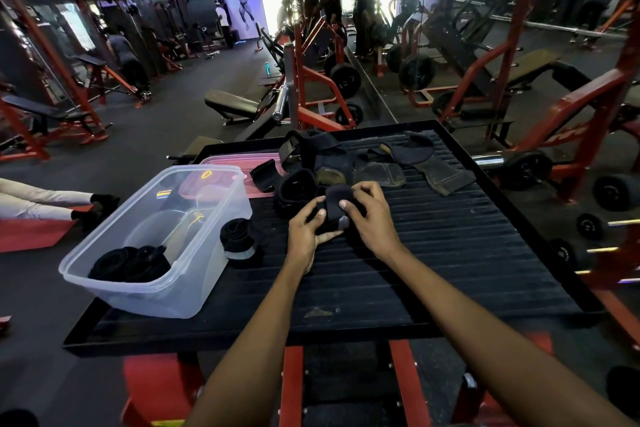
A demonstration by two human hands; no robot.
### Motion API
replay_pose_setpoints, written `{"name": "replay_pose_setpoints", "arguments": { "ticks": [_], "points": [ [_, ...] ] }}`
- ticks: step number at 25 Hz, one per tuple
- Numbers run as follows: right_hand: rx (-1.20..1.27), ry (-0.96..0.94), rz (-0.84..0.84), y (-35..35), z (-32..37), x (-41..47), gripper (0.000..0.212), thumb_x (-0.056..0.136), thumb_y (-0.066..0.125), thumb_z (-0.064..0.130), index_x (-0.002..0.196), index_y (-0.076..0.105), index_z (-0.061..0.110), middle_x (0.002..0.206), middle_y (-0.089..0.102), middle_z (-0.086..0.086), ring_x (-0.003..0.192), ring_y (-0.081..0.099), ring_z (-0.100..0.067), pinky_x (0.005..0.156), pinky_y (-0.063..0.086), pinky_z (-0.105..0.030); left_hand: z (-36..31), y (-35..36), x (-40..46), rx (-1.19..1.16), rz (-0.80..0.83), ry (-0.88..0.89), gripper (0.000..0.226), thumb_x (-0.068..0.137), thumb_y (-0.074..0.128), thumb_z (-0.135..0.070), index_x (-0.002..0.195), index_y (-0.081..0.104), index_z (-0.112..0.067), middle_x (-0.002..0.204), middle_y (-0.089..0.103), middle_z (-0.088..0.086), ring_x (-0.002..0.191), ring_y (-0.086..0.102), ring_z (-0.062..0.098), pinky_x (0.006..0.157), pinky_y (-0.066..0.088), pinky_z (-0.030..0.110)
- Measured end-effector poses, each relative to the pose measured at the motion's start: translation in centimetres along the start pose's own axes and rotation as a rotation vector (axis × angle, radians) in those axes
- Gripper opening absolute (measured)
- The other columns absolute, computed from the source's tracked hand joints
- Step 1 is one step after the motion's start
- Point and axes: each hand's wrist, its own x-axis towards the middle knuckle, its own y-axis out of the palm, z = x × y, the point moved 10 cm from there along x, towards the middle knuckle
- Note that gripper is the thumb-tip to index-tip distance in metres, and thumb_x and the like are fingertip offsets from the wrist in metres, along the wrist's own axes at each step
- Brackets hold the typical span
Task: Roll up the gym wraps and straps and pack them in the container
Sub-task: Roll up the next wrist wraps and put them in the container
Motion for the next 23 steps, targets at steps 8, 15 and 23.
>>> {"name": "replay_pose_setpoints", "arguments": {
  "ticks": [8,15,23],
  "points": [
    [0.006,0.01,0.046,0.2,0.1,0.0,0.021,0.093,0.052,0.006,0.109,0.065,0.011,0.103,0.041,0.001,0.092,0.044,0.011,0.08,0.033,0.002,-0.8,0.9,-0.8,0.074,0.028,0.012,0.027,0.095,0.046,0.001,0.115,0.058,-0.011,0.112,0.059,0.007,0.097,0.061,0.023,0.074,0.06,0.036],
    [0.053,0.25,0.155,1.7,-3.0,0.1,0.028,0.096,0.048,0.02,0.093,0.067,0.001,0.099,0.043,-0.005,0.087,0.047,-0.01,0.081,0.035,-0.018,-1.2,1.2,-1.1,0.175,0.024,0.039,0.027,0.093,0.042,0.004,0.107,0.061,-0.01,0.111,0.056,0.009,0.098,0.059,0.025,0.067,0.06,0.033],
    [0.398,0.277,0.197,1.5,-2.6,-0.5,0.036,0.076,0.077,0.019,0.108,0.059,0.019,0.098,0.065,0.005,0.088,0.062,-0.003,0.075,0.049,-0.014,-1.2,-0.7,-0.6,0.166,-0.141,0.047,0.024,0.096,0.035,0.0,0.103,0.056,-0.01,0.112,0.054,0.007,0.096,0.058,0.02,0.07,0.059,0.037]
  ]
}}
